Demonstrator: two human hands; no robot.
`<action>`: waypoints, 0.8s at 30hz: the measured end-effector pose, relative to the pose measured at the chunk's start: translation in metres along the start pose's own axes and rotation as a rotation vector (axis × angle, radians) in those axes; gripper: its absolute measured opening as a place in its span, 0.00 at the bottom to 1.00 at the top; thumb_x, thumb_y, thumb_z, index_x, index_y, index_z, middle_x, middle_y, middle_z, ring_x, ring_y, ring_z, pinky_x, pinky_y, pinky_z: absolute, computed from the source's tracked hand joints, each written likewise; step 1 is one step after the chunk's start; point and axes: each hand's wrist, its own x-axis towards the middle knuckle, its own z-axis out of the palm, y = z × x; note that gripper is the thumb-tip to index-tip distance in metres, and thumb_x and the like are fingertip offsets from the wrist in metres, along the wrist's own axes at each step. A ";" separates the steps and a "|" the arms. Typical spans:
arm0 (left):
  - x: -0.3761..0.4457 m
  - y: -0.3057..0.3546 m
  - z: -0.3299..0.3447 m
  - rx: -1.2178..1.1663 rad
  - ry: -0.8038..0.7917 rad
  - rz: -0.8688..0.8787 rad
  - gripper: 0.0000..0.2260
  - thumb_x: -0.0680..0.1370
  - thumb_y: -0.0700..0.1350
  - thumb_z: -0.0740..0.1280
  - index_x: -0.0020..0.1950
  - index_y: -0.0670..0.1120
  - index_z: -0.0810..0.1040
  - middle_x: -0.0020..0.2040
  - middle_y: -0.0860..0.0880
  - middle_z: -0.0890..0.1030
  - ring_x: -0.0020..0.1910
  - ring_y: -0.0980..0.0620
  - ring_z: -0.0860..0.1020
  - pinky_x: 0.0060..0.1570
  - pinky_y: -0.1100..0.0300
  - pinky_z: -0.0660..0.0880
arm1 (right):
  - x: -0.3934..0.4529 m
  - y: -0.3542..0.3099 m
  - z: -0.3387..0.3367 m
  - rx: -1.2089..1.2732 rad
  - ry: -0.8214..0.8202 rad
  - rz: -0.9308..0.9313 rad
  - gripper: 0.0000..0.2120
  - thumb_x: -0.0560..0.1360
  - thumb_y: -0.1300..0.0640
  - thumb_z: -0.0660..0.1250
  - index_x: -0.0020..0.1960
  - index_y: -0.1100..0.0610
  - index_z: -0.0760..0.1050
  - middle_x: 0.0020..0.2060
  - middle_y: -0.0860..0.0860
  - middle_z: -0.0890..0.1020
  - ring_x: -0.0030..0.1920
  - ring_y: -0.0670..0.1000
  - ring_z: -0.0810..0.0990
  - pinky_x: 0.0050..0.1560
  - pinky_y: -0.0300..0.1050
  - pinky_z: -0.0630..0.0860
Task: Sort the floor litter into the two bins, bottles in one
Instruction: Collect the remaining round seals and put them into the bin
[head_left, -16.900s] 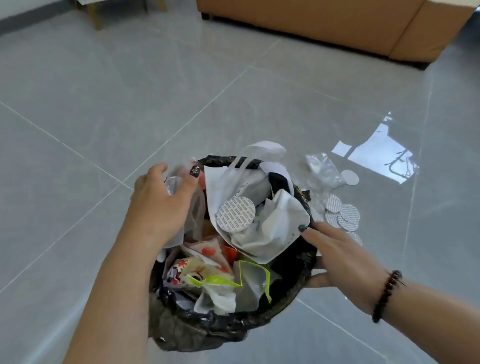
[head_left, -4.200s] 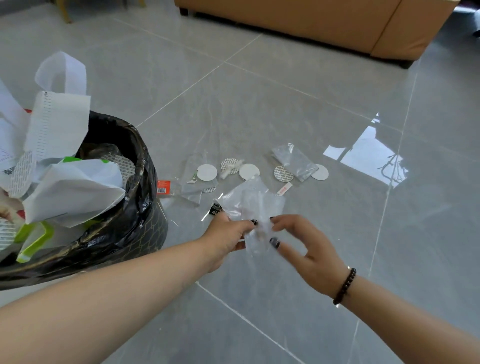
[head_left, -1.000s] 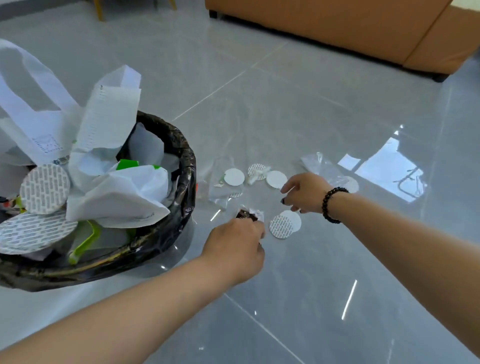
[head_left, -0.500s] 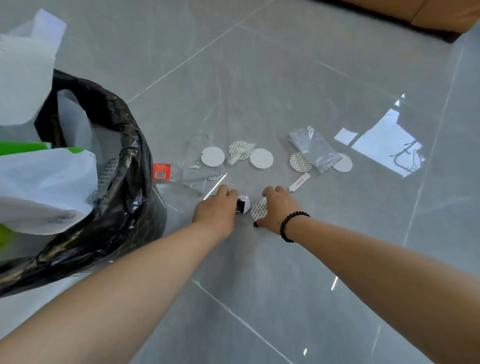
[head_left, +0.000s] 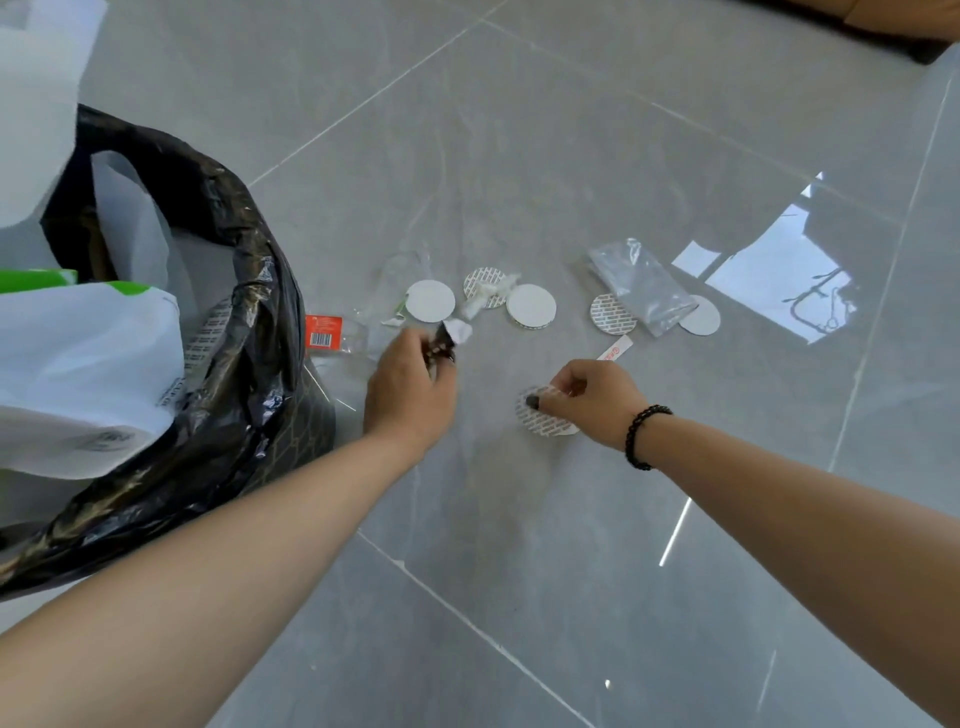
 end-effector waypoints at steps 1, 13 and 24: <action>0.006 -0.001 -0.004 0.005 0.092 0.021 0.07 0.78 0.43 0.64 0.53 0.43 0.73 0.51 0.44 0.78 0.51 0.42 0.75 0.52 0.49 0.72 | 0.002 -0.001 -0.006 0.109 -0.004 0.035 0.11 0.71 0.51 0.74 0.37 0.55 0.74 0.35 0.49 0.79 0.37 0.48 0.77 0.37 0.37 0.74; 0.053 -0.062 -0.052 0.185 0.260 -0.189 0.08 0.73 0.44 0.69 0.38 0.43 0.72 0.46 0.37 0.77 0.51 0.36 0.73 0.53 0.48 0.67 | 0.009 0.008 -0.010 -0.197 -0.055 0.026 0.22 0.70 0.56 0.72 0.59 0.51 0.67 0.57 0.54 0.73 0.49 0.52 0.76 0.47 0.44 0.75; 0.101 -0.080 -0.081 0.621 -0.155 -0.194 0.24 0.73 0.58 0.66 0.64 0.46 0.75 0.76 0.45 0.59 0.77 0.39 0.51 0.73 0.38 0.53 | 0.009 0.010 0.004 -0.361 -0.059 0.063 0.24 0.67 0.56 0.75 0.59 0.50 0.69 0.60 0.54 0.63 0.51 0.57 0.75 0.51 0.47 0.77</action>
